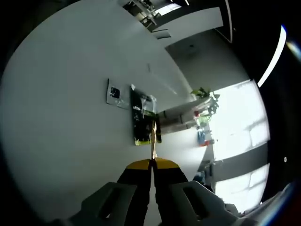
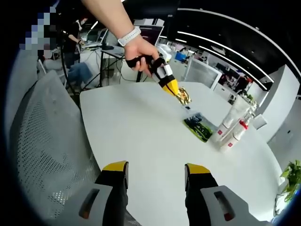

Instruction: Arrange the skincare products in the storage area until every visible bottle or jar stands upright without overlapping.

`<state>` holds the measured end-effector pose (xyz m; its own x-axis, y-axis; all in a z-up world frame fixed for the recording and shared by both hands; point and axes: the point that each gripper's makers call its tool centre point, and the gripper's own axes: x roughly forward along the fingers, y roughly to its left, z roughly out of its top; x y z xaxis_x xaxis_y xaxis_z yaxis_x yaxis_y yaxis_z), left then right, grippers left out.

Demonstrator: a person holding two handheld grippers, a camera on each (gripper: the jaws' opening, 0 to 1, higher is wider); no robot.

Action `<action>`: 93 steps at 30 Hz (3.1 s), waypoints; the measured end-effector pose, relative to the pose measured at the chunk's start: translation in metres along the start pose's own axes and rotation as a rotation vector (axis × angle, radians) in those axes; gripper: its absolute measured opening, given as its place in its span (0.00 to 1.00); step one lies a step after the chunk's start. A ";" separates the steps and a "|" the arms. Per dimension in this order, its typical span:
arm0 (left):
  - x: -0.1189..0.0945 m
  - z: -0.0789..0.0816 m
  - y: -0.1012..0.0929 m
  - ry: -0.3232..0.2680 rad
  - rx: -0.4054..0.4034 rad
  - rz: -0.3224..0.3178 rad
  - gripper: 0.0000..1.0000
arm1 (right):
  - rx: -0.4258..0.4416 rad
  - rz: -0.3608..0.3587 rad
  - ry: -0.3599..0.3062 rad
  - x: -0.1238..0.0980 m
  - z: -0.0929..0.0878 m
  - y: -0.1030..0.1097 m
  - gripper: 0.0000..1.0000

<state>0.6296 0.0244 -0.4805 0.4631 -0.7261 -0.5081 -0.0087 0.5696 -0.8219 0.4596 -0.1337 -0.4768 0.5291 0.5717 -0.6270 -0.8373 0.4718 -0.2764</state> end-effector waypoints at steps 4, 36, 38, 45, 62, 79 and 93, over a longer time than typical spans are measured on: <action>0.005 0.003 0.005 0.005 -0.015 0.013 0.00 | 0.003 0.006 0.005 0.001 -0.001 0.001 0.45; 0.041 0.011 0.040 0.084 -0.064 0.070 0.00 | 0.047 0.050 0.022 0.005 -0.005 0.006 0.46; 0.043 0.010 0.041 0.094 -0.068 0.071 0.00 | 0.050 0.052 0.023 0.005 -0.005 0.006 0.46; 0.045 0.006 0.049 0.126 -0.075 0.100 0.00 | 0.051 0.064 0.022 0.006 -0.005 0.009 0.46; 0.045 0.012 0.055 0.168 -0.113 0.135 0.00 | 0.063 0.085 0.016 0.007 -0.003 0.013 0.48; 0.040 0.005 0.063 0.251 -0.109 0.176 0.07 | 0.064 0.097 0.020 0.008 -0.004 0.015 0.47; 0.024 0.017 0.071 0.257 -0.102 0.224 0.14 | 0.062 0.106 0.024 0.008 -0.004 0.017 0.47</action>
<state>0.6552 0.0544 -0.5468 0.2018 -0.6683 -0.7160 -0.1791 0.6935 -0.6978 0.4493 -0.1240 -0.4892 0.4344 0.6047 -0.6675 -0.8776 0.4509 -0.1628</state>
